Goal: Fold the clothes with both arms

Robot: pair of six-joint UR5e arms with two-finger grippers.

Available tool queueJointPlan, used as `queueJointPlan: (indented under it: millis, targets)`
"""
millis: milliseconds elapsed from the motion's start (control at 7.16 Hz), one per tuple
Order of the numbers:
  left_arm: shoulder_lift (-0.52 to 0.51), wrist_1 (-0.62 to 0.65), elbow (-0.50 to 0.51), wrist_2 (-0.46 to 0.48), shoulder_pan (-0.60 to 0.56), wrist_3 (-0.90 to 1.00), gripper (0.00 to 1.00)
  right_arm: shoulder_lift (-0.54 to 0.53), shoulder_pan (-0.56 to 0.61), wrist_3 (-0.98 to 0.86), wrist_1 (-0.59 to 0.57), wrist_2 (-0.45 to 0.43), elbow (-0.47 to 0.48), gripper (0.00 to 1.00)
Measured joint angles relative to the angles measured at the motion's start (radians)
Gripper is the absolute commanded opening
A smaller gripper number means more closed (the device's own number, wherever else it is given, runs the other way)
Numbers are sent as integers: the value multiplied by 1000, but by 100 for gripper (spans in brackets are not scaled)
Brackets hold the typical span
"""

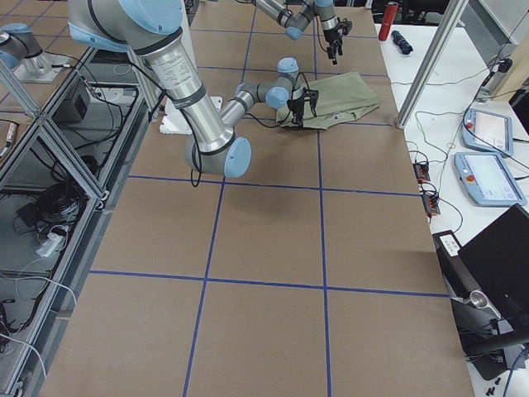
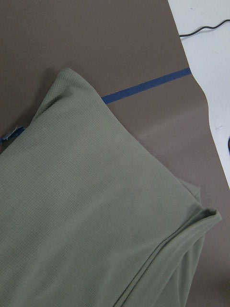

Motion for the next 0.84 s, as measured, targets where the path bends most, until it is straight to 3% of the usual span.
queueJointPlan:
  millis: [279, 559, 698, 838]
  targets:
    - [0, 0, 0, 0, 1, 1, 100, -169, -108, 70, -73, -77, 248, 0]
    - [1, -1, 1, 0, 1, 1, 100, -229, -194, 139, -107, -151, 329, 0]
    - [1, -1, 1, -1, 2, 1, 100, -235, -221, 162, -132, -178, 346, 99]
    - [1, -1, 0, -1, 3, 1, 100, -238, -239, 179, -155, -196, 359, 100]
